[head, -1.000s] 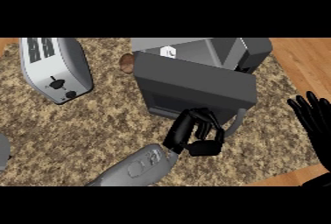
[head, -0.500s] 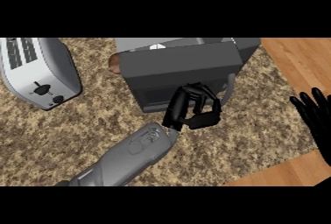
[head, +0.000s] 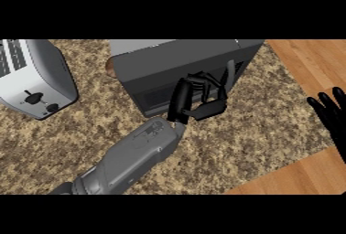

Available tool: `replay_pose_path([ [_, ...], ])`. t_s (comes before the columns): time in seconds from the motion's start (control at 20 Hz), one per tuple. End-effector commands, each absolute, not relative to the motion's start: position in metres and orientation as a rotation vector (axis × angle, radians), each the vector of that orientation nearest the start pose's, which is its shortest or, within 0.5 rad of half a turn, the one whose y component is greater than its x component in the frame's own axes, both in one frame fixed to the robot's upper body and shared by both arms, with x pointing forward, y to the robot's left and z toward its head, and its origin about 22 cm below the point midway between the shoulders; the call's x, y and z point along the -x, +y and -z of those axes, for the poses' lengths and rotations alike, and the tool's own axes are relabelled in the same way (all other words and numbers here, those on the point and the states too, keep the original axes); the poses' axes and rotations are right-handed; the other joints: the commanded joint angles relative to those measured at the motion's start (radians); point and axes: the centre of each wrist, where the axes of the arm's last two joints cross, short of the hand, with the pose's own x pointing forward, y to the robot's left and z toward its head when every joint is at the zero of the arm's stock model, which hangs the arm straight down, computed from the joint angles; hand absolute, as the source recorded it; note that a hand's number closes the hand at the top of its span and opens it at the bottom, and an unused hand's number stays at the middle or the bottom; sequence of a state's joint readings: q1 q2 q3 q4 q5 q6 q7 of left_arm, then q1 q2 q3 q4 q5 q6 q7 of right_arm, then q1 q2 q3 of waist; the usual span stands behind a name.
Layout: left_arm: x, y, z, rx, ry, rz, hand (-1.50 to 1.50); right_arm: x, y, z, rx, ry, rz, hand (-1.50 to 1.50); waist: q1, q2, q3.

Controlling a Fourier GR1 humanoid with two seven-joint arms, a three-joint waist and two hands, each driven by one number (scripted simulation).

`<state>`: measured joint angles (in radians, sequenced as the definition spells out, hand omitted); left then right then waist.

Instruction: Pick up the milk, place it into the microwave and close the microwave

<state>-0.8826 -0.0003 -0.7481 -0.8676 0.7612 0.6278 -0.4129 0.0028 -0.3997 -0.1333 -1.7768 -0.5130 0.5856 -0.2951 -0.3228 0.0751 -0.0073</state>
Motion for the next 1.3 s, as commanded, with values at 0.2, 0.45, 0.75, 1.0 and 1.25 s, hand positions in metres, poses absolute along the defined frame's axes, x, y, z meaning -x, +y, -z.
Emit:
replay_pose_path([
  [0.2, -0.358, 0.011, -0.055, 0.228, -1.824, 0.075, 1.50, -0.238, -0.336, -0.112, -0.560, -2.093, -0.414, -1.50, -0.015, 0.010, 0.001],
  [0.45, -0.358, 0.012, -0.052, 0.230, -1.829, 0.054, 1.50, -0.239, -0.335, -0.117, -0.581, -2.095, -0.406, -1.50, -0.020, 0.014, 0.002],
  [0.75, -0.361, 0.013, -0.051, 0.223, -1.848, 0.041, 1.50, -0.241, -0.339, -0.126, -0.577, -2.099, -0.411, -1.50, -0.027, 0.018, 0.003],
  [1.0, -0.361, 0.014, -0.047, 0.234, -1.854, 0.034, 1.50, -0.241, -0.340, -0.133, -0.584, -2.103, -0.417, -1.50, -0.031, 0.021, 0.003],
  [1.25, -0.363, 0.014, -0.048, 0.213, -1.882, 0.017, 1.50, -0.241, -0.343, -0.134, -0.586, -2.093, -0.397, -1.50, -0.035, 0.022, 0.005],
])
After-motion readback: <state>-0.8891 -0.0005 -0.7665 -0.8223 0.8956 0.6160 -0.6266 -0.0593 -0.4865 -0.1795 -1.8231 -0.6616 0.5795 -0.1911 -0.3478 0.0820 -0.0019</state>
